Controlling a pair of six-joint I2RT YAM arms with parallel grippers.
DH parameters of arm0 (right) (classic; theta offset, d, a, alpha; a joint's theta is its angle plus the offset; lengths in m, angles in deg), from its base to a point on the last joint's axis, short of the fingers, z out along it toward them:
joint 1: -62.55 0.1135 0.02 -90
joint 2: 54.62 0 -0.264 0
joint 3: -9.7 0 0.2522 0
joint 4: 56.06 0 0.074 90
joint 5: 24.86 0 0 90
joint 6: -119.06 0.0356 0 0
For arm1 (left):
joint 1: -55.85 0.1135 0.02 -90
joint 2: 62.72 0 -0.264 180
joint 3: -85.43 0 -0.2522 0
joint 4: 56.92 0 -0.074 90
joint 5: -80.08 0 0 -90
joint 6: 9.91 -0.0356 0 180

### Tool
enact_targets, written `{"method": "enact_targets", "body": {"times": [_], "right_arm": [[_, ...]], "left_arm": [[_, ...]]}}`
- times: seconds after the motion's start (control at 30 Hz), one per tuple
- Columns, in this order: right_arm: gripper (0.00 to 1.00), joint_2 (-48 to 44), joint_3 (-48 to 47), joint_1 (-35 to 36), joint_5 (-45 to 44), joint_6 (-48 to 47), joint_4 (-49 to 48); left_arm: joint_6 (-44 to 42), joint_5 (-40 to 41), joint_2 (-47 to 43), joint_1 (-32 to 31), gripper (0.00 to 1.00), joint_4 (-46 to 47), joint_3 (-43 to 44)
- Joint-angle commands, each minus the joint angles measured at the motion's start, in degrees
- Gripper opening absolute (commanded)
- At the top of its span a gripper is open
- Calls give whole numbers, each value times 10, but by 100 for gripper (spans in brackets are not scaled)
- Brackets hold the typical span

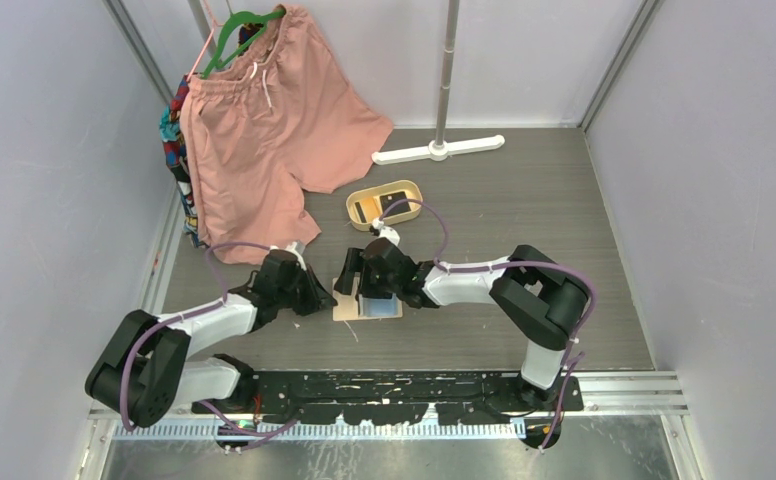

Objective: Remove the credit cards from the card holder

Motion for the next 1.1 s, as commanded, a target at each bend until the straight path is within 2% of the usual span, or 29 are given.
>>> {"method": "enact_targets", "body": {"times": [0.0,0.5,0.63,0.77,0.97,1.07], "right_arm": [[82,18,24,-2,-4,-12,22],[84,29,8,17,87,-8,10],[85,37,19,13,119,0,-18],[85,39,50,-3,173,19,-98],[82,16,144,-27,187,58,-264],[79,13,161,-29,196,63,-304]], "left_arm": [[-15,67,30,-4,0,-89,-21],[-12,71,37,-7,0,-89,-17],[-9,67,42,-7,0,-85,-10],[-5,65,43,-7,0,-82,-7],[1,64,41,-9,0,-74,-15],[5,63,44,-10,0,-68,-19]]}}
